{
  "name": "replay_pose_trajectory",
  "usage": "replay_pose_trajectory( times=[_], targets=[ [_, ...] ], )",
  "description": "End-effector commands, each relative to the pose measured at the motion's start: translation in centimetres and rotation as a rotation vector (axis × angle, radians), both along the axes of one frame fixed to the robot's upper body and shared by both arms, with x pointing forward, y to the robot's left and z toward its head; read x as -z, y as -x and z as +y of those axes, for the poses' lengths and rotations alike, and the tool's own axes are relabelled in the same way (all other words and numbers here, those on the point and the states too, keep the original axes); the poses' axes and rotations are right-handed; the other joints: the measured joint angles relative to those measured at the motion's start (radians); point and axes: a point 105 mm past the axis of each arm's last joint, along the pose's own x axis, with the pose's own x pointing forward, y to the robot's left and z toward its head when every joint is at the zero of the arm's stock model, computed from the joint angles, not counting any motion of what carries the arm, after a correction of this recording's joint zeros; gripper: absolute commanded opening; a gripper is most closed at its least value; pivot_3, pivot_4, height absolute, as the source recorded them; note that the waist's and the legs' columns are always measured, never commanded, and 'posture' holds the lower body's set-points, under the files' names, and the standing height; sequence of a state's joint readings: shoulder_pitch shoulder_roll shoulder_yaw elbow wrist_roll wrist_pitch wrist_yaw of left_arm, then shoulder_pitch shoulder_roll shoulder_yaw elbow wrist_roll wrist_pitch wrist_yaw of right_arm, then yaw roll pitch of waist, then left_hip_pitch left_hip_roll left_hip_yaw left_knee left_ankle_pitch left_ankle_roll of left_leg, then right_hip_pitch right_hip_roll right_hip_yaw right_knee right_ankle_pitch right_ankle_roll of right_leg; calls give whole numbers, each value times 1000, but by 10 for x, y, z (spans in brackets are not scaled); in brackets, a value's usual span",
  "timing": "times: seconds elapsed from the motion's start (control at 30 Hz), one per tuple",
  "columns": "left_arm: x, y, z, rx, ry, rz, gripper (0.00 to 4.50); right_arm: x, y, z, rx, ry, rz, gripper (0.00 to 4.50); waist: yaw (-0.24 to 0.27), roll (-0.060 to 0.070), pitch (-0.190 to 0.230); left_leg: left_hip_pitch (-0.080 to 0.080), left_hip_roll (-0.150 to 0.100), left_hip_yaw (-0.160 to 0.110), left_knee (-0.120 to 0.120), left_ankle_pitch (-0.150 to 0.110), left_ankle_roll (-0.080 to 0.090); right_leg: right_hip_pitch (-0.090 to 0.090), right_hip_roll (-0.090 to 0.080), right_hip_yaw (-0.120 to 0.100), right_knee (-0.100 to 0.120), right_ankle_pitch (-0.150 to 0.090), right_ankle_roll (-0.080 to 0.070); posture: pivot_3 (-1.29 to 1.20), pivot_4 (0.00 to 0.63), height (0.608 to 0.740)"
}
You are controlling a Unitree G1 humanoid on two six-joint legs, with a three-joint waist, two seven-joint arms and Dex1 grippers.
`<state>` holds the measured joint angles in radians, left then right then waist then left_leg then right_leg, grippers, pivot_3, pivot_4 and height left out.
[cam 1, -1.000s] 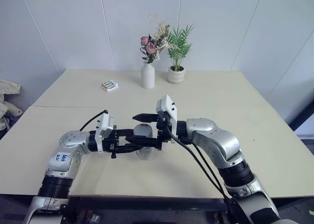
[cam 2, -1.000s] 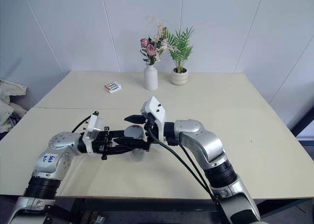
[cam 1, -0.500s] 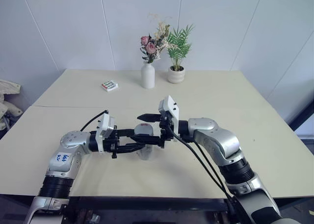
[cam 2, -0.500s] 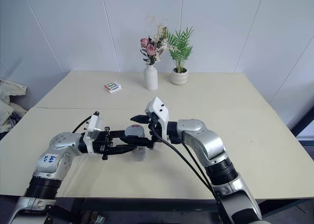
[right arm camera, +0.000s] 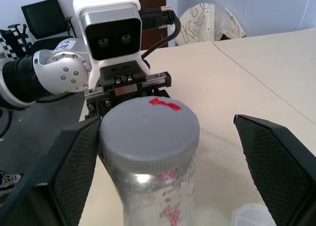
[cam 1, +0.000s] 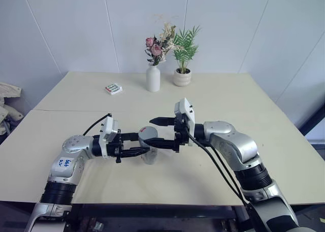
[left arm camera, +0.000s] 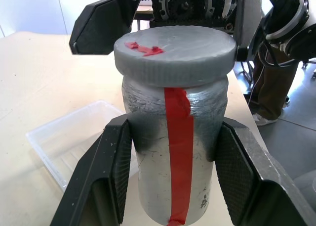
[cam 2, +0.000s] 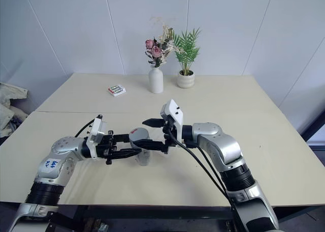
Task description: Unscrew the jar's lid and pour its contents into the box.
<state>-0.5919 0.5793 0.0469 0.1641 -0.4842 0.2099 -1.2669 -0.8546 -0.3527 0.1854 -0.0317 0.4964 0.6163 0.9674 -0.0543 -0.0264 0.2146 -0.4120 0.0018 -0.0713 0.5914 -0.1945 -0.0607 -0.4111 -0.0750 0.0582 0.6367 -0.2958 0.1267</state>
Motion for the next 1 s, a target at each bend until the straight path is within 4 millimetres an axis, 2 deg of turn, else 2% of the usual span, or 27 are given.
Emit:
replay_pose_trajectory(
  times=[0.03,1.0],
  targets=[
    [-12,5,-3,35,4,-57,2103,-14,-3,-13,36,-41,-41,4457,0,0,0,0,0,0,0,0,0,0,0,0,0,0,0,0,150,740],
    [-12,5,-4,38,3,-62,2103,-7,-7,-28,52,-22,-20,4457,1,0,0,0,0,0,0,0,0,0,0,0,0,0,0,0,150,740]
  ],
)
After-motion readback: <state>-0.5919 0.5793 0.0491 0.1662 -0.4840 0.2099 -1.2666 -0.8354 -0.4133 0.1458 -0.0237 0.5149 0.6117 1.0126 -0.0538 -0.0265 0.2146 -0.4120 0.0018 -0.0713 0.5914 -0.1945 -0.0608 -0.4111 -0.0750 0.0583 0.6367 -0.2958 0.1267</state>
